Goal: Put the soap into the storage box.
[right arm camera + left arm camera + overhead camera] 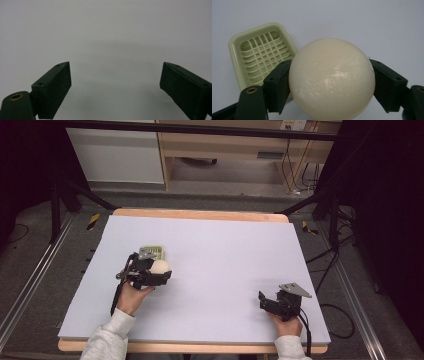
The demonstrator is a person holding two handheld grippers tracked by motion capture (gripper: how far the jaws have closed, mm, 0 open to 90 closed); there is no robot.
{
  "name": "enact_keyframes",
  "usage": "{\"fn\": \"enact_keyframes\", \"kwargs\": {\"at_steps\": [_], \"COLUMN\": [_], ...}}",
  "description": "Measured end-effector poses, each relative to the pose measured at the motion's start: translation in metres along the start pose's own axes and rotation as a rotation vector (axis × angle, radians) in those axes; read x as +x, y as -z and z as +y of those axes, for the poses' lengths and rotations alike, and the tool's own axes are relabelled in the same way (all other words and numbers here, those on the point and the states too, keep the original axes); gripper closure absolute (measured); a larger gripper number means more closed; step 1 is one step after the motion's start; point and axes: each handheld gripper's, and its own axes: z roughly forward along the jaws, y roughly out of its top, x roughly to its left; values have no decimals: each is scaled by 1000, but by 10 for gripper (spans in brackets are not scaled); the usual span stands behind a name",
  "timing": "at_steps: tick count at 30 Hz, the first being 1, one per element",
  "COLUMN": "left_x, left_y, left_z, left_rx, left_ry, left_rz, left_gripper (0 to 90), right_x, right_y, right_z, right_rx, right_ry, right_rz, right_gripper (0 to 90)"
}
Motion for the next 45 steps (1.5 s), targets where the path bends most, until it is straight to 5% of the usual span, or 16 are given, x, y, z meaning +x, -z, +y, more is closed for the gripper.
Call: {"fn": "enact_keyframes", "kwargs": {"at_steps": [24,45], "left_x": [32,49], "left_y": [-3,-19], "left_z": [13,18], "left_rx": [-12,9], "left_ry": [57,67], "left_rz": [25,49], "left_gripper": [240,240], "right_x": [1,2], "right_y": [0,-2], "right_z": [1,1], "right_rx": [-4,-4], "right_ry": [1,6], "right_rz": [-2,-3], "right_gripper": [106,106]}}
